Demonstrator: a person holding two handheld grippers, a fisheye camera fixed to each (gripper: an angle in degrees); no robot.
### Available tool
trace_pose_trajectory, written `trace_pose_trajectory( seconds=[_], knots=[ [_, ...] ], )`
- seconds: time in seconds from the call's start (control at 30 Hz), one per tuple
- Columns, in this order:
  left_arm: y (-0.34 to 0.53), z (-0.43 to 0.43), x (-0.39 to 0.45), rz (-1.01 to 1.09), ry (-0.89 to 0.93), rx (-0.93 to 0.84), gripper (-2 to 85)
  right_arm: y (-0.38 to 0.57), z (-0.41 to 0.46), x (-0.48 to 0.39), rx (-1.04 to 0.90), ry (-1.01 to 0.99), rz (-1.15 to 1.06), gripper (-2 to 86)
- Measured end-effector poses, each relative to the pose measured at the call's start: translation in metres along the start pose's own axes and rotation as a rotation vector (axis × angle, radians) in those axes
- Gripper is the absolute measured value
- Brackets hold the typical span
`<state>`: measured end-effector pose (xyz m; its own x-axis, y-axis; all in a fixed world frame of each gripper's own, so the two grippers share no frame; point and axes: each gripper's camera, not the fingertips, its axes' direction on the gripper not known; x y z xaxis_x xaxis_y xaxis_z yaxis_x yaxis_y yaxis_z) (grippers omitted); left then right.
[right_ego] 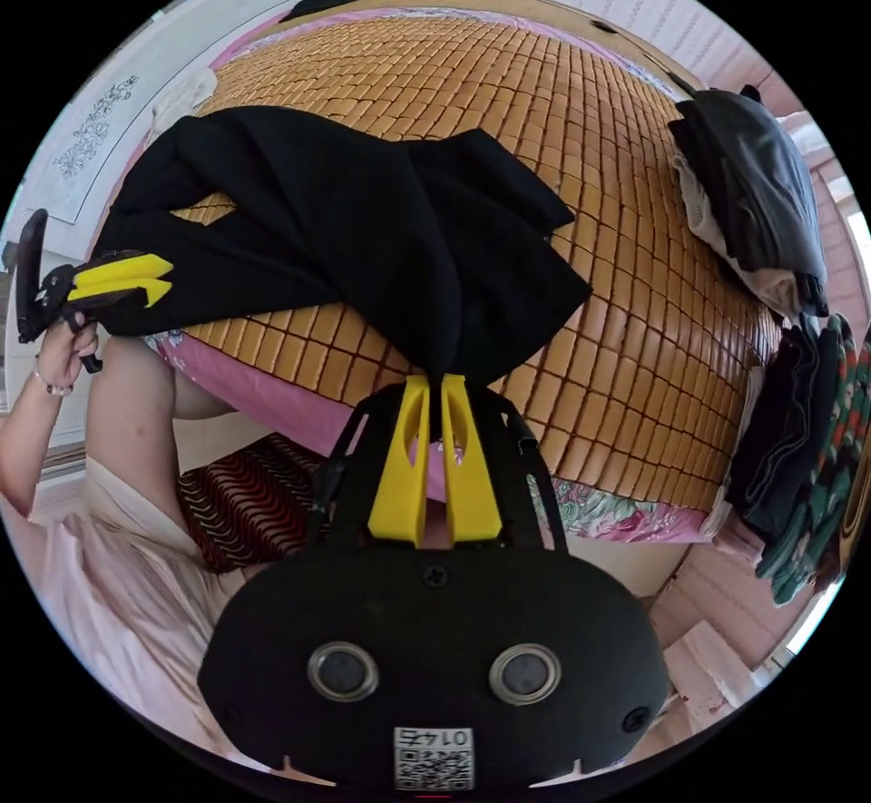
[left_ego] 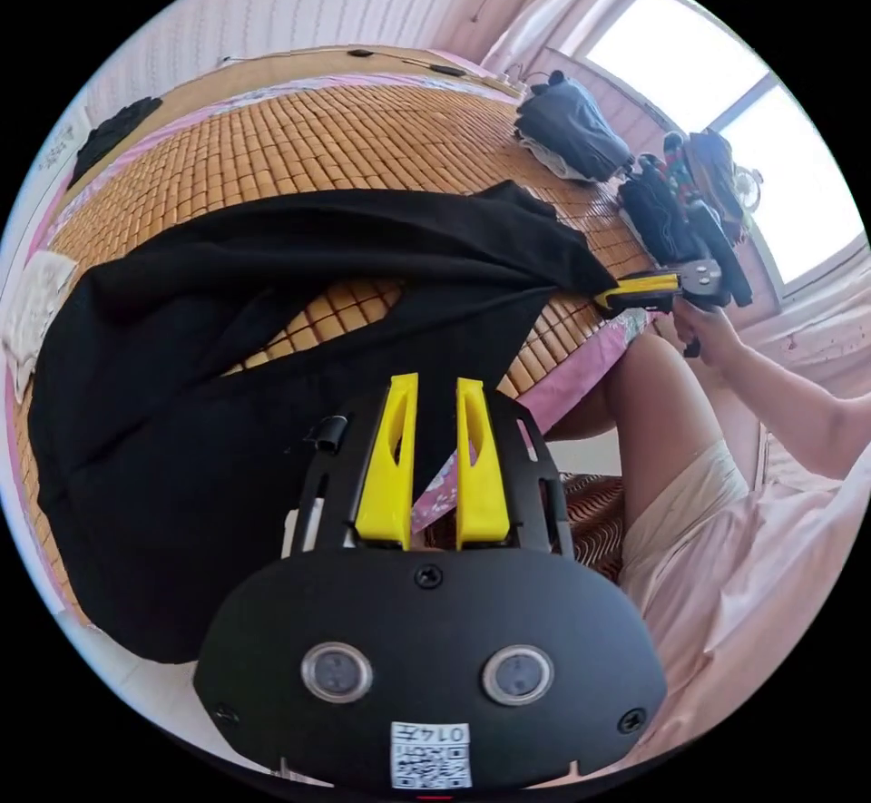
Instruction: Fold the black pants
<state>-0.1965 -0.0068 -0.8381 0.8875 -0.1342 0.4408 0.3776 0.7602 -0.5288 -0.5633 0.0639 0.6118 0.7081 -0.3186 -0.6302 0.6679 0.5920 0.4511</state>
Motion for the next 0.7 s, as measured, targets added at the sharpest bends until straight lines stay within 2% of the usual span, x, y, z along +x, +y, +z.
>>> trace_pose_trajectory(
  seconds=[0.2,0.3,0.33,0.4,0.5,0.63,0.7],
  knots=[
    [-0.022,0.069,0.026,0.064,-0.065,-0.156,6.3,-0.055,-0.142,0.079,0.322,0.128,-0.077,1.5],
    [-0.022,0.079,0.032,0.067,-0.095,-0.151,5.9,-0.096,-0.177,0.123,0.432,0.155,0.000,7.7],
    [-0.021,0.083,0.035,0.062,-0.101,-0.153,5.6,-0.107,-0.177,0.143,0.404,0.111,0.057,12.0],
    [-0.021,0.089,0.040,0.062,-0.103,-0.156,4.3,-0.110,-0.166,0.165,0.366,0.016,0.112,13.5],
    [-0.020,0.099,0.044,0.059,-0.044,-0.158,0.1,-0.086,-0.118,0.180,0.279,-0.025,0.170,12.4],
    [-0.014,0.108,0.052,0.050,-0.047,-0.142,-0.8,-0.041,-0.025,0.185,0.057,-0.147,0.253,12.2],
    [-0.013,0.111,0.056,0.054,-0.054,-0.143,-0.9,-0.024,-0.021,0.188,0.136,-0.123,0.320,10.3]
  ],
)
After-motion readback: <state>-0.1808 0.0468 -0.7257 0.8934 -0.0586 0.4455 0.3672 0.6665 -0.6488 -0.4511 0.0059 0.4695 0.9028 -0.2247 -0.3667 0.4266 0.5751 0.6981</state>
